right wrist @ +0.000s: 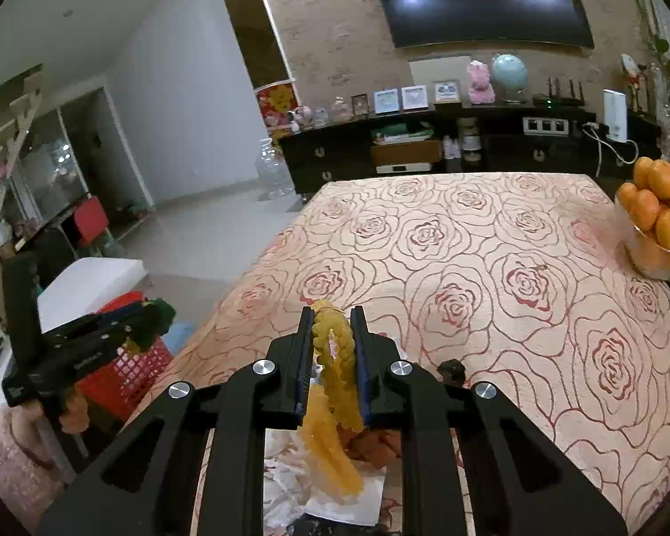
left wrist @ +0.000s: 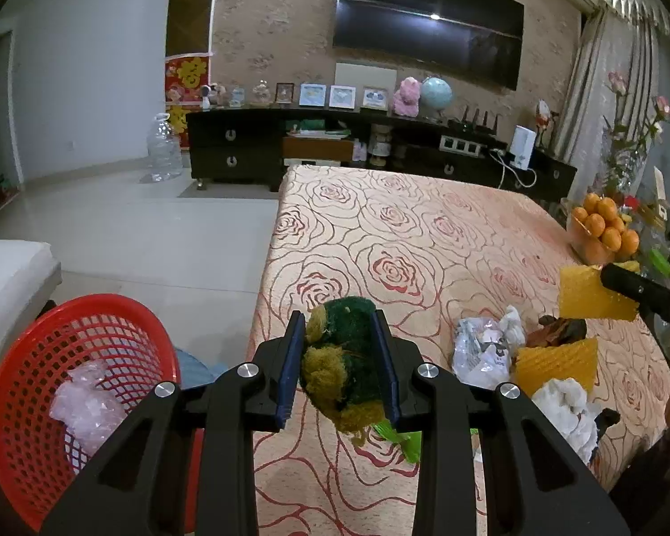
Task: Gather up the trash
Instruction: 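Carry both items over the red wastebasket and open both tools to drop them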
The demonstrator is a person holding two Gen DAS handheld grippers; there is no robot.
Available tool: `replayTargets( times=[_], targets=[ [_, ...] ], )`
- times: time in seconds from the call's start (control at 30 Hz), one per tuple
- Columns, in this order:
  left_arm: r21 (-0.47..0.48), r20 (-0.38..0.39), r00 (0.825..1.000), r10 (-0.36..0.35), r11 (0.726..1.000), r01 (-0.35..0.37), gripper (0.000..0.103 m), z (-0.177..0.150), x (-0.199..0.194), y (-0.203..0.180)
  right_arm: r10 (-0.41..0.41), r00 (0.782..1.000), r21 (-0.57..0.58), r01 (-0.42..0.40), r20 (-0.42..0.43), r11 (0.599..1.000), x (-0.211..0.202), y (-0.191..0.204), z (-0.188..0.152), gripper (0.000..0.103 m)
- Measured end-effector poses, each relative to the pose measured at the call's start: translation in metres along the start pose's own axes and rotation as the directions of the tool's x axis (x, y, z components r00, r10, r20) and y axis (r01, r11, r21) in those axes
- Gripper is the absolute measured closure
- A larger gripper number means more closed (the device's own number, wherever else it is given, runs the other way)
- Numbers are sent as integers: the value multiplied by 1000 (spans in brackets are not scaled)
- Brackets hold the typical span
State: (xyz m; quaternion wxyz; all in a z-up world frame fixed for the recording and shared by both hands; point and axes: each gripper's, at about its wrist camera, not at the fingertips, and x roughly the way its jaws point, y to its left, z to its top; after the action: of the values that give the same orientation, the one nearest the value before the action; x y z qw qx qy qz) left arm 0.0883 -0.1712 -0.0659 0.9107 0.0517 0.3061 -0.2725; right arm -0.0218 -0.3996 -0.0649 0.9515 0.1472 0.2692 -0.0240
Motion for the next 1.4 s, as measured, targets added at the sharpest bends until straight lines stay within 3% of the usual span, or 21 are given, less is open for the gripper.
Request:
replayTargets(
  times=[0.37, 0.63, 1.0, 1.4],
  targets=[
    [-26, 63, 997, 54, 998, -53, 74, 8, -37, 30, -46, 999, -23, 47, 6, 999, -1, 14, 1, 86],
    [-38, 106, 982, 157, 987, -153, 74, 14, -66, 67, -29, 999, -62, 30, 17, 998, -3, 45, 11, 86],
    [-88, 95, 960, 262, 963, -254, 74, 3, -76, 116, 89, 995, -105, -94, -53, 990, 38, 117, 17, 86],
    [-175, 42, 944, 328, 932, -316, 74, -8, -78, 161, 213, 966, -187, -239, -149, 953, 92, 213, 14, 86]
  ],
)
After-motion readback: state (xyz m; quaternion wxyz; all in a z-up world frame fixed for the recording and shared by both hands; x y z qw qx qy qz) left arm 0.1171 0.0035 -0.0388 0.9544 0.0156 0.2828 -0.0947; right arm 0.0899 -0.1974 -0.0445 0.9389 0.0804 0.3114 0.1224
